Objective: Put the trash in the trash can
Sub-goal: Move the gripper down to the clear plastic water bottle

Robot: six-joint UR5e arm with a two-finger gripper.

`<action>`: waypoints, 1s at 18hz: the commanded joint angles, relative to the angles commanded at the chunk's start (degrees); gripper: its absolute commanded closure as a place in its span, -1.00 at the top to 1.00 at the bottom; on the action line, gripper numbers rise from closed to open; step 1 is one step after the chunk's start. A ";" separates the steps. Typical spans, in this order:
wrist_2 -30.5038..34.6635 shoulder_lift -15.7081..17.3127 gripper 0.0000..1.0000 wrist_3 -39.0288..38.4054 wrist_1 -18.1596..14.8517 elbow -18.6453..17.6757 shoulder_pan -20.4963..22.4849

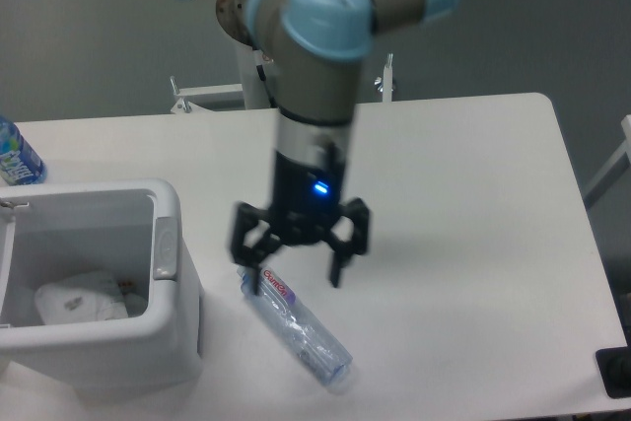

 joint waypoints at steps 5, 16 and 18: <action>0.26 -5.62 1.00 0.53 0.18 0.97 0.53; 7.91 -14.68 1.00 -1.41 0.26 4.13 -0.70; 9.04 -16.44 1.00 -1.41 0.26 5.36 -1.75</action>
